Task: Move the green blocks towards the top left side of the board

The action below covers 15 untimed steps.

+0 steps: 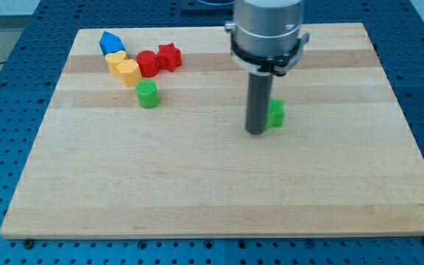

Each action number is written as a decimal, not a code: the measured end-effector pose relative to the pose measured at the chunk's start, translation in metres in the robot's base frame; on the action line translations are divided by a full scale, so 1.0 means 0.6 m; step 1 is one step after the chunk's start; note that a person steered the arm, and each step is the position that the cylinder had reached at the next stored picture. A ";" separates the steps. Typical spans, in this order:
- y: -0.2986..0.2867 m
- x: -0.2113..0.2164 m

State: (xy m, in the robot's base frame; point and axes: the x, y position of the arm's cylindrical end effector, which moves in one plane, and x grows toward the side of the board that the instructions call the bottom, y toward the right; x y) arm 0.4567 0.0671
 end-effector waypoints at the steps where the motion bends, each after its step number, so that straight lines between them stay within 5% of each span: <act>1: 0.088 0.060; 2: 0.135 0.000; 4: -0.146 -0.036; 6: -0.117 -0.027; 8: -0.168 -0.115; 9: -0.097 -0.112; 11: -0.291 -0.184; 15: -0.289 0.002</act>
State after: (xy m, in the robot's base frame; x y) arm 0.4578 -0.1065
